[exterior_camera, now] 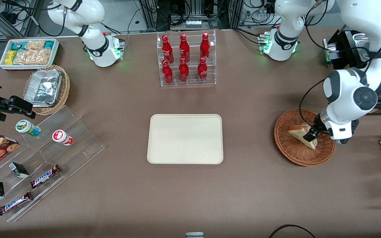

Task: Place sandwich from basket to tray
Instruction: 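Lower the left gripper and close it on the wrapped sandwich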

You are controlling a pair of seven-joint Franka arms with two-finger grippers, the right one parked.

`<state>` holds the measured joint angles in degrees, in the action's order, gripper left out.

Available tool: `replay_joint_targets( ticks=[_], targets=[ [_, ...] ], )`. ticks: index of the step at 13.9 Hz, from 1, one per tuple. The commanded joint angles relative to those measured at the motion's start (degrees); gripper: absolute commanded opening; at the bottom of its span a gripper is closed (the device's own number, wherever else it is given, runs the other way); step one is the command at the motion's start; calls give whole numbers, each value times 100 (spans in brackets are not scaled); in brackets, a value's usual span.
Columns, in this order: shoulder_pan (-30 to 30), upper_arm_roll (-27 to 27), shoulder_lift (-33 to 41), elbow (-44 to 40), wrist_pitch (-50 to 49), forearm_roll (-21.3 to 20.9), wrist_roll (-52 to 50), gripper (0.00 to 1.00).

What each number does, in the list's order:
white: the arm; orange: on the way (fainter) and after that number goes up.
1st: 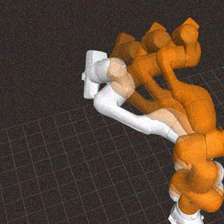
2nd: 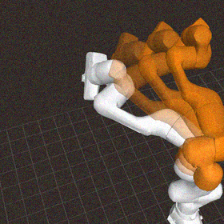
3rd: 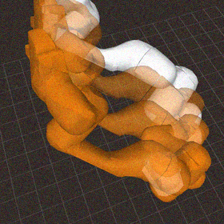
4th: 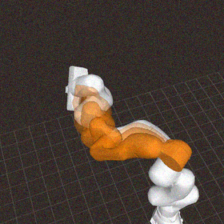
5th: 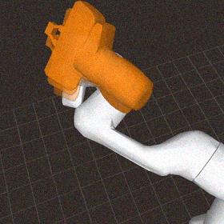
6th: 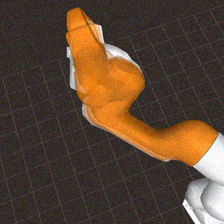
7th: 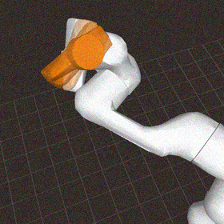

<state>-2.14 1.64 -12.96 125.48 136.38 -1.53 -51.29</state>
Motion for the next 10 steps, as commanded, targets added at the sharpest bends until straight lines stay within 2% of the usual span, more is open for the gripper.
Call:
replay_joint_targets(
  ticks=[1, 5, 6, 7, 8, 9, 10],
  targets=[
    [39, 3, -101, 134, 275, -93, -180, 100],
    [39, -6, -207, 152, 284, -102, -241, 99],
    [30, -6, -207, 152, 275, -102, -329, 80],
    [30, 2, -198, 152, 258, -102, -399, 50],
    [39, 3, -189, 143, 249, -102, -408, 27],
    [56, 3, -189, 143, 240, -102, -409, 10],
    [56, 3, -189, 135, 232, -102, -400, 5]
  ],
)
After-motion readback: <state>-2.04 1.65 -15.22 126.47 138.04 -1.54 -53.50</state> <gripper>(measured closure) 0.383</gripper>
